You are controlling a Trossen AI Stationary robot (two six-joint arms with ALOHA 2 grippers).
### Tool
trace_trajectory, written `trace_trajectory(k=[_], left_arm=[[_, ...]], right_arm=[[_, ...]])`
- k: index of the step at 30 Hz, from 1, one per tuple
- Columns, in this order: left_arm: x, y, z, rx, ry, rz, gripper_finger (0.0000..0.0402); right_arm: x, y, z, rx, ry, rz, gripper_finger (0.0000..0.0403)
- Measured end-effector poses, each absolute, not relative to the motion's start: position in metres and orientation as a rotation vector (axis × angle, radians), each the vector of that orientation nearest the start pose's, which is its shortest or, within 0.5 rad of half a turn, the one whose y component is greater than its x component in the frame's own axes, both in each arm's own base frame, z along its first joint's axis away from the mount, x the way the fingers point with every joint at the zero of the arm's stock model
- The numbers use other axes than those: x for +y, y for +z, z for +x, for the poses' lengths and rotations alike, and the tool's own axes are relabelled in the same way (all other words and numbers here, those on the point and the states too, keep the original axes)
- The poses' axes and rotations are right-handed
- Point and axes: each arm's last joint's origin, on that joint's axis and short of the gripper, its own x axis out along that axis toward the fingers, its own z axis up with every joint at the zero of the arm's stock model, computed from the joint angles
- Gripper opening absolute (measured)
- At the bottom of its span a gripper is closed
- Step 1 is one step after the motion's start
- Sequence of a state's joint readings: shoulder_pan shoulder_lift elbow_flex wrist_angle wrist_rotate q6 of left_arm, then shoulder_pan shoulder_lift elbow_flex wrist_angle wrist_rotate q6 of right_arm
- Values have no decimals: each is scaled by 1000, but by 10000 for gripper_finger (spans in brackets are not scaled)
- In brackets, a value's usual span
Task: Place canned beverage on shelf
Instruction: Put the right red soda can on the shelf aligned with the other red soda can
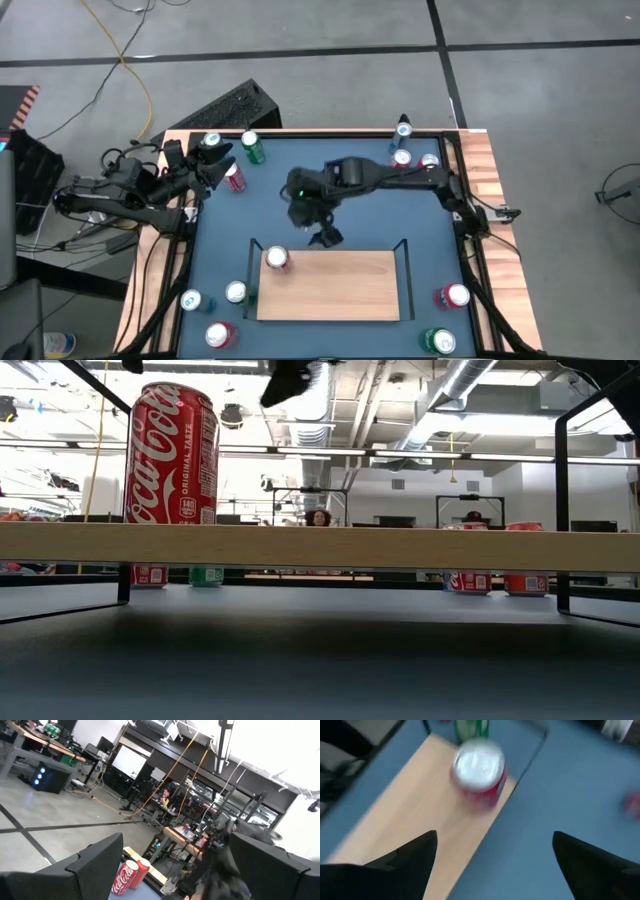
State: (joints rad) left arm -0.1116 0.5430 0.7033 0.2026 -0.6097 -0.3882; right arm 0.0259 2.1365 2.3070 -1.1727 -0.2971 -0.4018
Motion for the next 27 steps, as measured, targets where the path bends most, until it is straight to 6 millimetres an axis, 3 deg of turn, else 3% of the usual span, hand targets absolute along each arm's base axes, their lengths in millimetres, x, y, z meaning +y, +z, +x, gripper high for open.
trace_trajectory(k=[8,10,15,22,27], left_arm=[[2,374,109,-440,317,-505,352],[1,378,105,-452,267,-504,352],[0,389,96,-454,185,-450,352],[0,403,90,-389,190,-400,352],[0,406,88,-387,189,-405,352]], right_arm=[[31,340,427,1072,551,-105,362],[26,348,419,1088,504,-86,357],[12,392,379,1093,305,-23,347],[-12,442,311,1082,-290,-61,345],[-37,450,279,1036,-475,72,345]])
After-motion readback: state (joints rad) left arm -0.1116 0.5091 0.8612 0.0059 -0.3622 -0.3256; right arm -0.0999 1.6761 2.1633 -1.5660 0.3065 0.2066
